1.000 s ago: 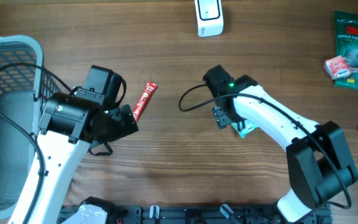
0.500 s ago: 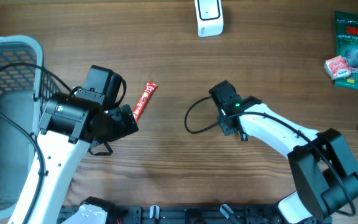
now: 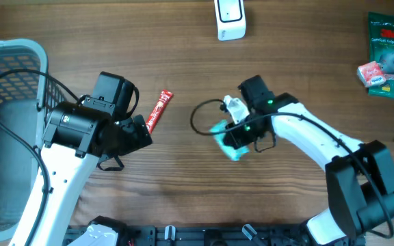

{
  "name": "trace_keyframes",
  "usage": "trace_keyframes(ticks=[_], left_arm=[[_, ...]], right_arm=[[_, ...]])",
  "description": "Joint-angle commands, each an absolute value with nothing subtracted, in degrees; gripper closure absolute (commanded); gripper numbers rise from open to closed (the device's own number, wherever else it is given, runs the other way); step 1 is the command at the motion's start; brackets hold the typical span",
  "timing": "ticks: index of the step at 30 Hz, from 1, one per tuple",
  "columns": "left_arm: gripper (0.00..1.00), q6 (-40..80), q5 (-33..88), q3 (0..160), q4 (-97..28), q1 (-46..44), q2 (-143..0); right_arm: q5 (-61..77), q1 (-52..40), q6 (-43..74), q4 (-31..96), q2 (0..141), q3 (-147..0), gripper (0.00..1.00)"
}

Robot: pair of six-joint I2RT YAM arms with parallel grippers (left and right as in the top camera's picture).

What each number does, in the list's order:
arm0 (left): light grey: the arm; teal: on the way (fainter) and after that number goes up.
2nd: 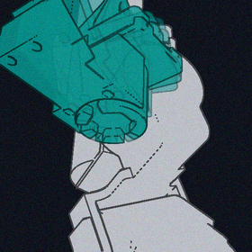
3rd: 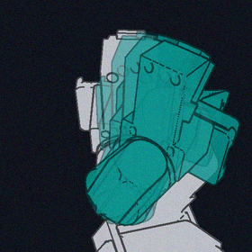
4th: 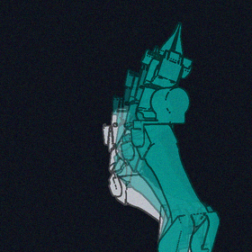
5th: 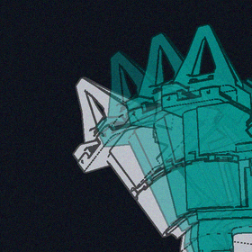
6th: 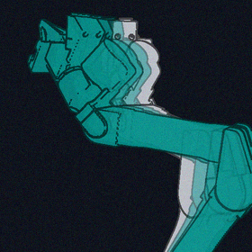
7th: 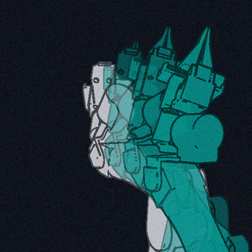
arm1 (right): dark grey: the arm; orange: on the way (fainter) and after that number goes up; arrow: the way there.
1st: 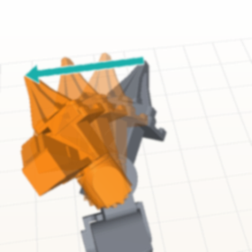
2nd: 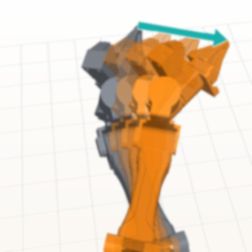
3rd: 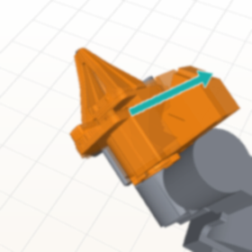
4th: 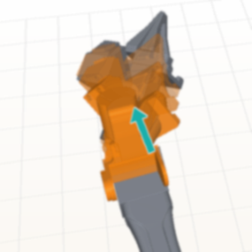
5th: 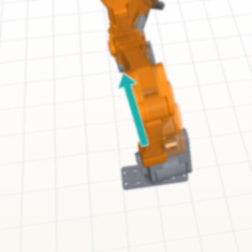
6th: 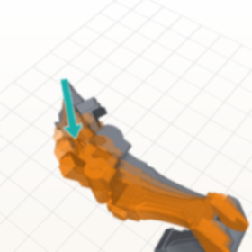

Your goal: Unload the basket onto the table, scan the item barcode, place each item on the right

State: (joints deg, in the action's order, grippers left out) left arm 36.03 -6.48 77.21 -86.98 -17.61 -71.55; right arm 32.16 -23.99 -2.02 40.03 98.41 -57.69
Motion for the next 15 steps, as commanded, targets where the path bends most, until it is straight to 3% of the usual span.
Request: trace_keyframes(ticks=[1,6,9,12,15], left_arm=[[0.00,35.14,-6.22,77.30,-87.02,-17.41,-71.13],[0.00,35.14,-6.22,77.30,-87.02,-17.41,-71.13],[0.00,35.14,-6.22,77.32,-87.02,-17.41,-71.13],[0.00,35.14,-6.22,77.30,-87.02,-17.41,-71.13],[0.00,35.14,-6.22,77.30,-87.02,-17.41,-71.13]], right_arm=[[69.71,-19.09,-6.61,41.63,98.78,-59.18,0.95],[93.08,-16.80,-12.93,41.50,98.78,-59.13,0.95],[93.03,-16.97,-10.02,41.21,98.78,-59.13,0.96],[93.01,-16.95,0.19,40.97,98.76,-59.16,0.95],[93.03,-16.97,-1.13,40.60,98.65,-59.16,0.95]])
